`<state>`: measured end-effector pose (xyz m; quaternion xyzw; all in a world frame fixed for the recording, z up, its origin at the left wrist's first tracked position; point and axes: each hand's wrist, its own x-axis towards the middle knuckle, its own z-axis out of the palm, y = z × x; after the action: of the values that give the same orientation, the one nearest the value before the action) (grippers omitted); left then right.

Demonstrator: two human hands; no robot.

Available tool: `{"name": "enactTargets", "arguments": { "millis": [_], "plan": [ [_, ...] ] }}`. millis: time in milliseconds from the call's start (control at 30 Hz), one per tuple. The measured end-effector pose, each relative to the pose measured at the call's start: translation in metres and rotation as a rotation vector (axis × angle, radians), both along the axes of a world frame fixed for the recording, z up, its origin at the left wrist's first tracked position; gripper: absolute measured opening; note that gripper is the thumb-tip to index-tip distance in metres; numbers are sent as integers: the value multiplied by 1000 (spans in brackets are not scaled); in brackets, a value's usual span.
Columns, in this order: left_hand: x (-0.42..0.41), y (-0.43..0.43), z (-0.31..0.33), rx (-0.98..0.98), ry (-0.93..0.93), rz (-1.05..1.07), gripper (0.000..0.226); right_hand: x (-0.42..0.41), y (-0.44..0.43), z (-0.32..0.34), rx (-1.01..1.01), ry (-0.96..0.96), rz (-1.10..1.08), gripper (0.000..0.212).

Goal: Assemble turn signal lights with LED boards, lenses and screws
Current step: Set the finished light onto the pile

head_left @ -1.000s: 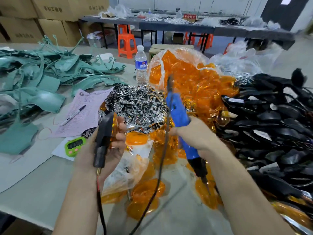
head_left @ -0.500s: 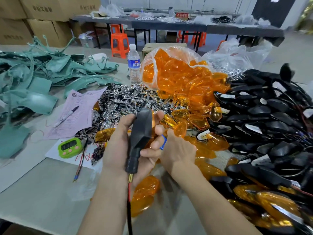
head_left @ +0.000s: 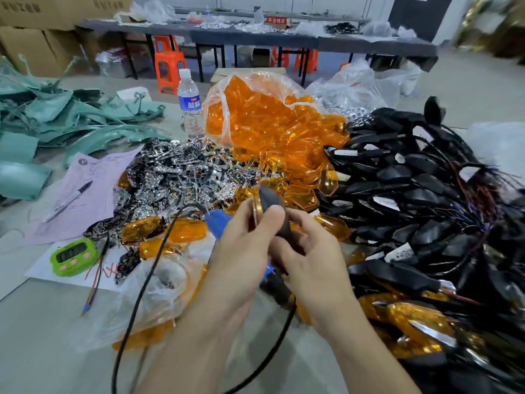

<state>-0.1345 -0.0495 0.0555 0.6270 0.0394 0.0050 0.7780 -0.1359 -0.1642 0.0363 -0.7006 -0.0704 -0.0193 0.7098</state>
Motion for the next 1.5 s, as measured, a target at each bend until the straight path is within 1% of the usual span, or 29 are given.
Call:
{"name": "enactTargets", "arguments": {
  "millis": [67,133,167,267,433,500,567,600,633,667,700,733,767,800,867,967,1067,1133,1200,1233,1267,1300,1333,1367,1400,1433,1467,1500],
  "plan": [
    [2,2,-2,64,-22,-24,29,-2,-9,-3,89,53,55,34],
    [3,3,-2,120,-29,7,47,-6,-14,-9,165,99,97,30],
    [3,1,-2,152,-44,31,48,-8,-14,-12,231,120,109,28],
    [1,-6,-1,239,-124,72,28,-14,-10,-20,398,170,111,30],
    [-3,-10,-3,389,-257,112,9,-17,-9,-27,518,207,123,27],
    [-5,-11,-4,448,-321,136,14,-17,-11,-29,538,223,141,34],
    [-5,-12,-5,496,-346,145,17,-16,-14,-30,560,226,139,54],
    [-4,-13,-6,487,-343,137,27,-15,-17,-31,567,212,131,62],
    [-5,-14,-8,420,-333,128,39,-13,-21,-32,564,183,126,63],
    [-5,-15,-10,314,-319,114,47,-11,-24,-34,541,136,130,56],
    [-4,-16,-11,207,-304,104,48,-10,-28,-34,495,88,140,50],
    [-3,-16,-11,127,-292,104,45,-9,-31,-34,426,48,145,49],
    [-2,-14,-13,92,-287,113,41,-9,-34,-35,351,18,143,50],
    [-1,-13,-12,78,-285,115,37,-8,-37,-37,289,-1,135,51],
    [-1,-10,-10,63,-284,85,35,-8,-40,-39,227,-10,100,54],
    [-1,-9,-5,28,-280,33,37,-9,-41,-42,224,-20,65,56],
    [0,-9,-5,16,-296,23,35,-8,-37,-44,246,-27,75,56],
    [0,-8,-3,45,-302,45,35,-10,-37,-42,309,17,134,52],
    [4,-5,-4,97,-263,71,29,-13,-40,-34,400,159,174,40],
    [8,-3,-2,115,-205,64,21,-14,-44,-30,437,259,190,41],
    [11,-1,-3,113,-135,4,18,-15,-49,-26,444,356,211,47],
    [14,2,-6,82,-76,-99,28,-16,-55,-21,422,434,239,55],
    [17,3,-8,18,-27,-203,38,-18,-60,-15,390,485,266,64],
    [18,3,-8,-44,-6,-280,40,-20,-63,-8,358,512,285,72],
    [20,0,-8,-73,-6,-314,37,-22,-67,-1,321,527,282,75],
    [21,-7,-10,-61,-13,-295,30,-26,-73,6,260,526,244,71],
    [22,-17,-11,-30,-13,-247,22,-30,-80,13,169,499,186,58],
    [22,-29,-13,5,-9,-180,22,-36,-89,21,45,441,112,41]
  ]
}}
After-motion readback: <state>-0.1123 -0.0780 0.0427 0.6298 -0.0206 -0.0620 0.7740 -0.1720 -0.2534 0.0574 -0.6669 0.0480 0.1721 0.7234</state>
